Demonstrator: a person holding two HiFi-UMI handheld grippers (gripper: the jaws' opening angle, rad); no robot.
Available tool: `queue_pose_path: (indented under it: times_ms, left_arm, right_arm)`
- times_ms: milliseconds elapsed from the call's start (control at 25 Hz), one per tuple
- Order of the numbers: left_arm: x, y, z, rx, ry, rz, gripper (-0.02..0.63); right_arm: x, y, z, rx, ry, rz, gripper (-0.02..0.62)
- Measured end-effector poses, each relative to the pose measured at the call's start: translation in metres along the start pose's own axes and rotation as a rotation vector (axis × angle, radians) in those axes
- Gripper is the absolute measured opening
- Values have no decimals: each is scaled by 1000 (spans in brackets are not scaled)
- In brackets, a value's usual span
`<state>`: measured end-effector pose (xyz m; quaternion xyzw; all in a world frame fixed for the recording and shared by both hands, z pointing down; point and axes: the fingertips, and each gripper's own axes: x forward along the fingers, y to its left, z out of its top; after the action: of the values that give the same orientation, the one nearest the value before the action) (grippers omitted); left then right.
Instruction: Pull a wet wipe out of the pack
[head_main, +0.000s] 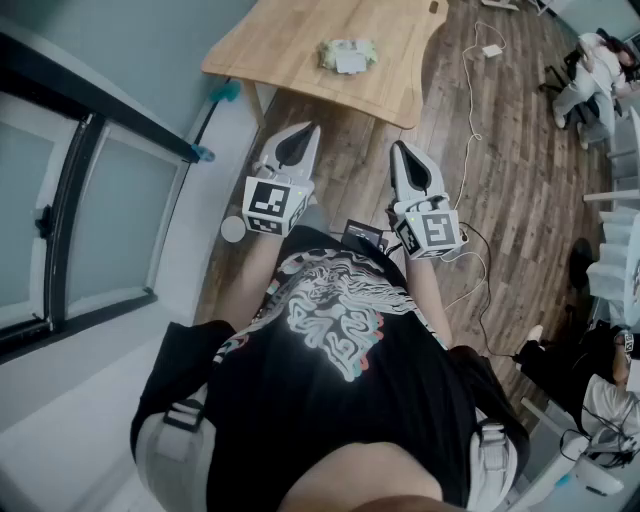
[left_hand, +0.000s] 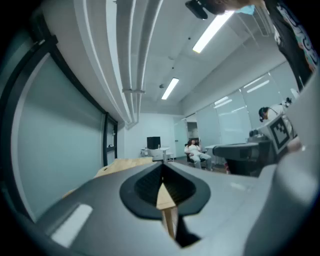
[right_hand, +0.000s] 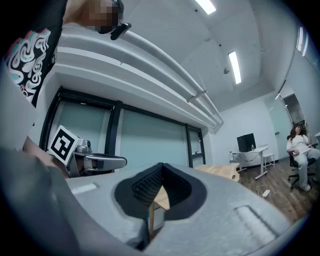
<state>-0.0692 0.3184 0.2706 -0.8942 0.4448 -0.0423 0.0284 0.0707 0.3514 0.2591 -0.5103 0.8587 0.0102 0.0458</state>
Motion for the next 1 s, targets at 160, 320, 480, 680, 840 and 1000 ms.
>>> queue_pose_path:
  times_ms: [160,320,480,680,840,1000]
  left_arm:
    - [-6,1,-2,-18,7,16,-11]
    - [-9,0,-3,0,23,21,-11]
    - [-9,5,-2,-3,32,27,-11]
    - [7,9,-12,-73,65,11,-11]
    - [24,6,-17,-22,89,-6,-11]
    - [42,23,-24,-61,75,0,-11]
  right_arm:
    - [-5,0,-1,9,5,-5,-2]
    - [-6,0,-1,3,1,-11,-2]
    - [-5,-4,0,19,-17,-28,-2]
    - [-7,-19,2,23,-29,-68,-2]
    - [-1,-35,-6,39,-10,-86,-2]
    - [18,-48,-14,42,4,-90,-2]
